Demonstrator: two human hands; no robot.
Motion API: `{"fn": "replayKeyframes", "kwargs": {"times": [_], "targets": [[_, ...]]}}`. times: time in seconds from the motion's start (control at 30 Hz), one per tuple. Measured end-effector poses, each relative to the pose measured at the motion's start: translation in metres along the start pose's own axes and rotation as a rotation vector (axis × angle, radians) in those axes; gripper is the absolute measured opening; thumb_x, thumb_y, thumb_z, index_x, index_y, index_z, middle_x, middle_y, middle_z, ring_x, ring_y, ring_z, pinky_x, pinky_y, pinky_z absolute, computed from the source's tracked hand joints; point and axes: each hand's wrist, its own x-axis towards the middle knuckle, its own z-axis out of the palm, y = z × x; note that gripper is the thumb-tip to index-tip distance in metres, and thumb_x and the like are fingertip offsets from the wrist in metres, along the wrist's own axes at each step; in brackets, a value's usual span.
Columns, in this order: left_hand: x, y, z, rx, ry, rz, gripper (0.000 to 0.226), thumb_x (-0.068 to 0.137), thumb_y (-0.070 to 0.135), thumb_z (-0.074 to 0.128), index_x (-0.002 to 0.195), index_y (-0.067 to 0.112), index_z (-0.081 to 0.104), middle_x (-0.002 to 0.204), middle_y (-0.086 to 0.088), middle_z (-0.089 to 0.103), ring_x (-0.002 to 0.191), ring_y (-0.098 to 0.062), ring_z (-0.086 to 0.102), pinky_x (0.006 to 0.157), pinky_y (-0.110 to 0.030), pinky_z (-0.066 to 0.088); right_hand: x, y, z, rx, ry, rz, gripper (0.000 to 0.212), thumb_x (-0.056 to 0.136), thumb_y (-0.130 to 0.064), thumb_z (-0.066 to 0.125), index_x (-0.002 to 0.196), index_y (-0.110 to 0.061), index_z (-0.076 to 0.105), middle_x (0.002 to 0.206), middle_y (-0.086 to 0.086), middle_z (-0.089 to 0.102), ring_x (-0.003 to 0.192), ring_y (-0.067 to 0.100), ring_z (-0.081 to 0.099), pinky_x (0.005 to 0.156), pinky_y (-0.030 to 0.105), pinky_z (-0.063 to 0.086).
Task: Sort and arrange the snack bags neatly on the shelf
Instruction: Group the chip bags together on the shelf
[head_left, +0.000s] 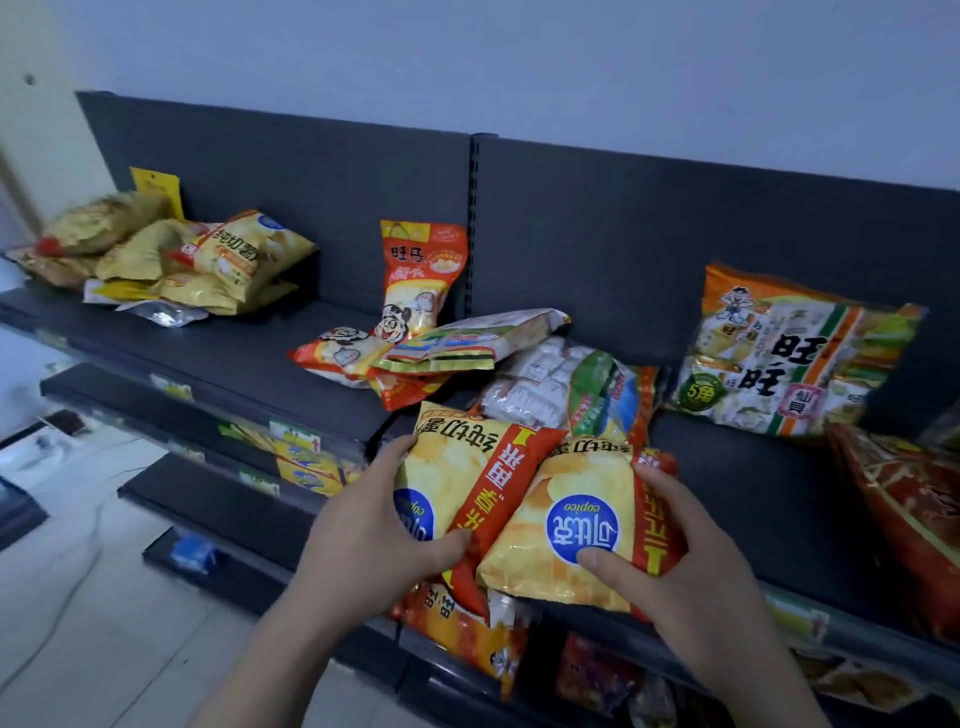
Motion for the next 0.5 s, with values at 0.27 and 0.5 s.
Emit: {"fn": "replayKeyframes", "kwargs": {"times": [0.27,0.5], "targets": [[-0.005,-0.045,-0.071,-0.079,0.132,-0.067,0.093,0.058,0.058,0.081,0.136,0.046,0.032,0.107,0.022,0.060,0.089,0.000,0.063,0.073,-0.024,0.054,0.019,-0.055,0.063,-0.018,-0.109,-0.149,0.080,0.065,-0.034,0.087,0.131,-0.044,0.043,0.099,-0.019,0.062,0.081,-0.011,0.062,0.060,0.012,0.053],[0.018,-0.128,-0.160,-0.068,0.243,-0.121,0.092,0.060,0.056,0.082,0.136,0.045,0.031,0.105,0.023,0.061,0.089,-0.002,0.064,0.074,-0.025,0.055,0.051,-0.114,0.174,0.014,-0.187,-0.214,0.078,0.065,-0.036,0.087,0.131,-0.047,0.046,0.098,-0.016,0.064,0.085,0.004,0.067,0.073,0.028,0.060]]}}
